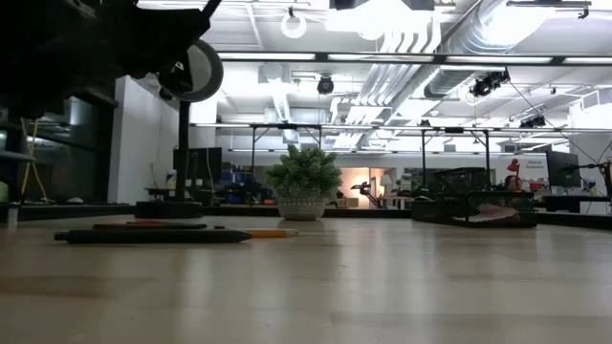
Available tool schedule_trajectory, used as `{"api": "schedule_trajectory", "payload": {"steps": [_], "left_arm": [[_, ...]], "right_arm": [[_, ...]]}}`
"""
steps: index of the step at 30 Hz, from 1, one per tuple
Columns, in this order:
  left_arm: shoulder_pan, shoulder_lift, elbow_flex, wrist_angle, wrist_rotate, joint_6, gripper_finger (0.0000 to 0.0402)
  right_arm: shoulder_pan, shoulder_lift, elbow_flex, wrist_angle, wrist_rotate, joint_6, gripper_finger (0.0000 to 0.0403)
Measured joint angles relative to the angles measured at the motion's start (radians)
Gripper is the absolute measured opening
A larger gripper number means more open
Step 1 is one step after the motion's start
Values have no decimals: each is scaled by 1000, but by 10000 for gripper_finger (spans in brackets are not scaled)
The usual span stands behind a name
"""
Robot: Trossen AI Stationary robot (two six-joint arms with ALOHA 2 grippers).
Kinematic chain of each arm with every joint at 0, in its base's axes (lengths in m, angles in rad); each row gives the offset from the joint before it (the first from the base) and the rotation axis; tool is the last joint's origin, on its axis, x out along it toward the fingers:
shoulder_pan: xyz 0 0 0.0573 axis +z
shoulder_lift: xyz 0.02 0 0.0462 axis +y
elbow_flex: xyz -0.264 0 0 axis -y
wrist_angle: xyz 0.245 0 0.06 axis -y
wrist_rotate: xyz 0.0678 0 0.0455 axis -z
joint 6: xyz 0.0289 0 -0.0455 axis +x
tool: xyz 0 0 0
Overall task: Pick and place office supplies into organizer
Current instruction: Put the top ballpen into the desk organizer
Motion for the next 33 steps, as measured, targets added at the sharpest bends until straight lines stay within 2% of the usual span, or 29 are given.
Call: {"api": "schedule_trajectory", "payload": {"steps": [8,15,25,33], "left_arm": [[0,-8,17,29,10,35,9],[0,-8,90,17,14,138,9],[0,-8,213,-101,-9,444,10],[0,-8,230,-106,-53,644,10]], "right_arm": [[-22,0,0,80,-124,-9,150],[-32,0,0,155,-126,-7,151],[-40,0,0,224,-128,-2,151],[-40,0,0,232,-128,-9,147]]}}
